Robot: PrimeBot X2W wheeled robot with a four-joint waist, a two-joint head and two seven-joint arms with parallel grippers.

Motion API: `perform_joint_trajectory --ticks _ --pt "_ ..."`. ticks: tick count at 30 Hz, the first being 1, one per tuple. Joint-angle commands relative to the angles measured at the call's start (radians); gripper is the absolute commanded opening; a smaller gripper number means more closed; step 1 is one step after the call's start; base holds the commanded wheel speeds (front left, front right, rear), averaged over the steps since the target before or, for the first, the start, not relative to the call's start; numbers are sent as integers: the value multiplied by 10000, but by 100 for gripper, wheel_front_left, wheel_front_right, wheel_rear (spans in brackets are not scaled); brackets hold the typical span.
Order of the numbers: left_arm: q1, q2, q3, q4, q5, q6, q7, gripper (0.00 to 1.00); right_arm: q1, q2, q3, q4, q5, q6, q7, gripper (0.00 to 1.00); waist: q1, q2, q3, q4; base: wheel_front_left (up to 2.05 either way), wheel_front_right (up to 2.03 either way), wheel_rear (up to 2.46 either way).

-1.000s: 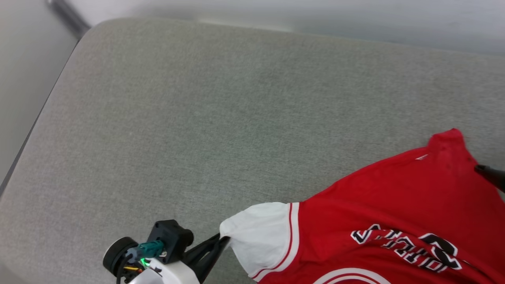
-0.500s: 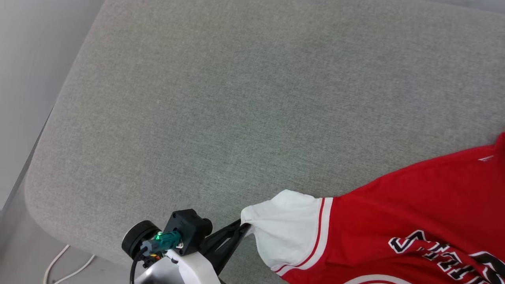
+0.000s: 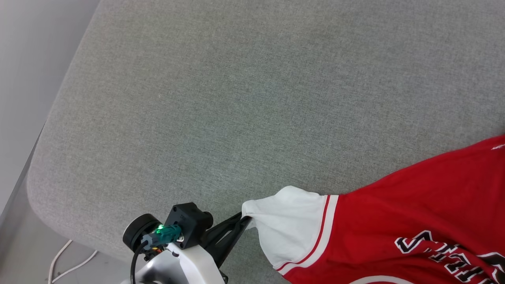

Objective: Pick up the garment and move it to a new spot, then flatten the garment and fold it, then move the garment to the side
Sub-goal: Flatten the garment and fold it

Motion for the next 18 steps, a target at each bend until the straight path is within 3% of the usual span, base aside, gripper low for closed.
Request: perform_joint_trajectory --ticks 1,18 --pt "-99 7 32 11 6 -21 -37 0 644 358 310 618 106 0 111 0 1 0 -25 -29 0 0 0" --pt "13 435 681 -167 -193 430 -148 0 -318 689 451 392 1110 -2 -2029 0 1 0 -1920 -1251 0 0 0"
